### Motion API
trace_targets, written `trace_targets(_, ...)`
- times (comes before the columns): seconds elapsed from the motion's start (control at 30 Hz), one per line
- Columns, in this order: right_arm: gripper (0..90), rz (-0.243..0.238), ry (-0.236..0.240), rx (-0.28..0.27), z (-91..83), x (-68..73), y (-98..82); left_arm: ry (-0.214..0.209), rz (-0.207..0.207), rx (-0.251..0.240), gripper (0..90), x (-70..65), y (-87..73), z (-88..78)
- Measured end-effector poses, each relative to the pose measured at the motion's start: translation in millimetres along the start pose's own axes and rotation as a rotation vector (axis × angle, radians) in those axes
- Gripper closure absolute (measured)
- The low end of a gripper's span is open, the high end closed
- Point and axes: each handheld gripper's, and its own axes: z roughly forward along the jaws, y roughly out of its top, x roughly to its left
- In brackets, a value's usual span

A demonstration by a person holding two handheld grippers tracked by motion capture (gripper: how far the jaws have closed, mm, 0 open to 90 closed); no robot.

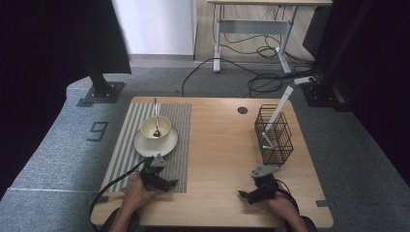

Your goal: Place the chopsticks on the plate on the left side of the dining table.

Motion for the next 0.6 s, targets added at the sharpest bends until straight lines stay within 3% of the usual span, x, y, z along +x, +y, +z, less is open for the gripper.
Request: trace_targets(0.6, 0.0, 0.004, -0.003, -0.002, 0.6, 0.7, 0.2, 0.003, -0.003, 0.0, 0.0, -0.4, 0.1, 0.2)
